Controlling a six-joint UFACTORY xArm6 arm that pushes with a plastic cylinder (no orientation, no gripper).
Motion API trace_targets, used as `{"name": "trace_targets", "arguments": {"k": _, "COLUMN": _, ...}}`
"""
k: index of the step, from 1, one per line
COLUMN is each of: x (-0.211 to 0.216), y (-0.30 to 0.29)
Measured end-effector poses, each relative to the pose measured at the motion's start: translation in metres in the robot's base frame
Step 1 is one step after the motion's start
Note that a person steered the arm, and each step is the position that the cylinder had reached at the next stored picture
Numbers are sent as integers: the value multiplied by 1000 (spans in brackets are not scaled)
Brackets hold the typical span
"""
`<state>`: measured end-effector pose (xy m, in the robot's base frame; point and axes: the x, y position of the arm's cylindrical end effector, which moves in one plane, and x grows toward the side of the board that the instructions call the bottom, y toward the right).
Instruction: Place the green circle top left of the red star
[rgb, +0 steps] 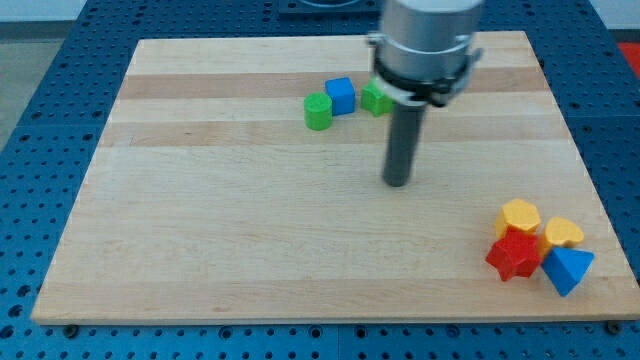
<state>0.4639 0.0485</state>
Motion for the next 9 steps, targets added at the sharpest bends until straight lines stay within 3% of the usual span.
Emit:
{"name": "trace_targets", "arguments": {"k": 2, "x": -17, "y": -95}}
{"name": "trace_targets", "arguments": {"k": 5, "x": -128, "y": -102}}
{"name": "trace_targets", "arguments": {"k": 6, "x": -131, "y": -83}}
{"name": "trace_targets", "arguments": {"k": 9, "x": -57, "y": -26}}
